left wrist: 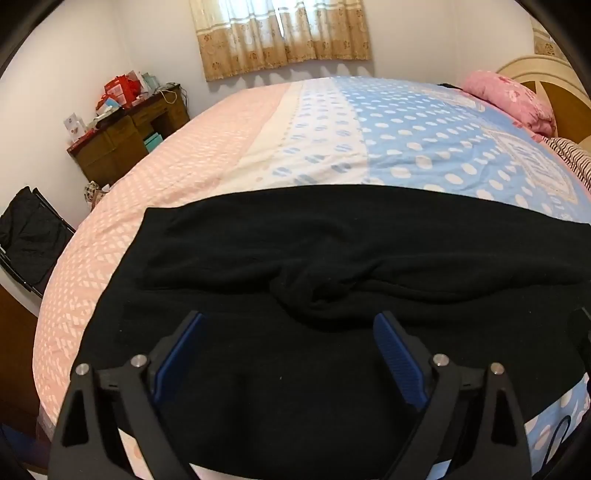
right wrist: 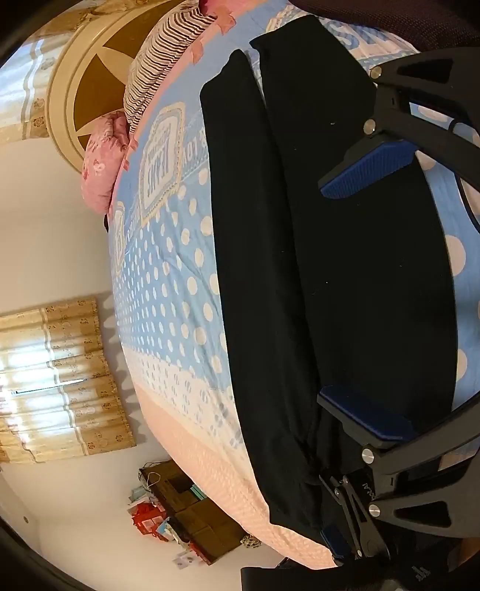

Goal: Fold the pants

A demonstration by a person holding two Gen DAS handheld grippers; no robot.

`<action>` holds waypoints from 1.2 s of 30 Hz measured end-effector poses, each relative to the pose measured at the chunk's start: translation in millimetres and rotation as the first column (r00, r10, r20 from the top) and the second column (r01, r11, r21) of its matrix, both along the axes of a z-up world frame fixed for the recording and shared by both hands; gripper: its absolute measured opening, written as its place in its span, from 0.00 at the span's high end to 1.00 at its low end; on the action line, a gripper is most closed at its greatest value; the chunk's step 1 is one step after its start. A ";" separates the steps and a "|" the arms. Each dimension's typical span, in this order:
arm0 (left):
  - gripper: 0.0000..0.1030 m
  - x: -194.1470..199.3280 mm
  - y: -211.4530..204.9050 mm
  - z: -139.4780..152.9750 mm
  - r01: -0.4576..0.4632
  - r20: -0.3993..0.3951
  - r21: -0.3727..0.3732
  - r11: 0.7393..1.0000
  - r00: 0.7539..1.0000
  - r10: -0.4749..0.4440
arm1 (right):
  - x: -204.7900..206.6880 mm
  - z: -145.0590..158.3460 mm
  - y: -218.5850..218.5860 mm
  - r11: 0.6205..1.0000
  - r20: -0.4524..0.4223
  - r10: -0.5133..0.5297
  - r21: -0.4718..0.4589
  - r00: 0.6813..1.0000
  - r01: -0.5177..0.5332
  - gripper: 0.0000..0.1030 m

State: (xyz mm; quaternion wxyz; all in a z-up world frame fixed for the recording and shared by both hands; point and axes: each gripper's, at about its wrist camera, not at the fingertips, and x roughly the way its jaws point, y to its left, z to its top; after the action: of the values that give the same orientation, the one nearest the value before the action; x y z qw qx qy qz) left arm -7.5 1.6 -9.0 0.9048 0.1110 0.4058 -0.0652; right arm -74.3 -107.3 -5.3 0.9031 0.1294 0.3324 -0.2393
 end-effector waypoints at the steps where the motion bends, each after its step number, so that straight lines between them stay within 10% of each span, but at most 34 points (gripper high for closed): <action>1: 0.09 -1.3 0.3 0.1 0.001 0.004 0.002 1.000 1.000 -0.001 | 0.5 -2.3 -0.1 1.000 0.005 -0.006 0.009 1.000 0.006 0.01; 36: 0.09 -9.1 2.2 8.1 0.005 0.026 0.022 1.000 1.000 -0.006 | -6.1 2.0 4.1 1.000 0.018 -0.009 0.015 1.000 0.009 0.01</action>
State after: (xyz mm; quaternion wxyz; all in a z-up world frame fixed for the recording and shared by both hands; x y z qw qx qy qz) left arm -16.7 3.7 -0.9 0.9085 0.1229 0.3946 -0.0618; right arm -80.4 -103.3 -3.3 0.9040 0.1397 0.3252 -0.2397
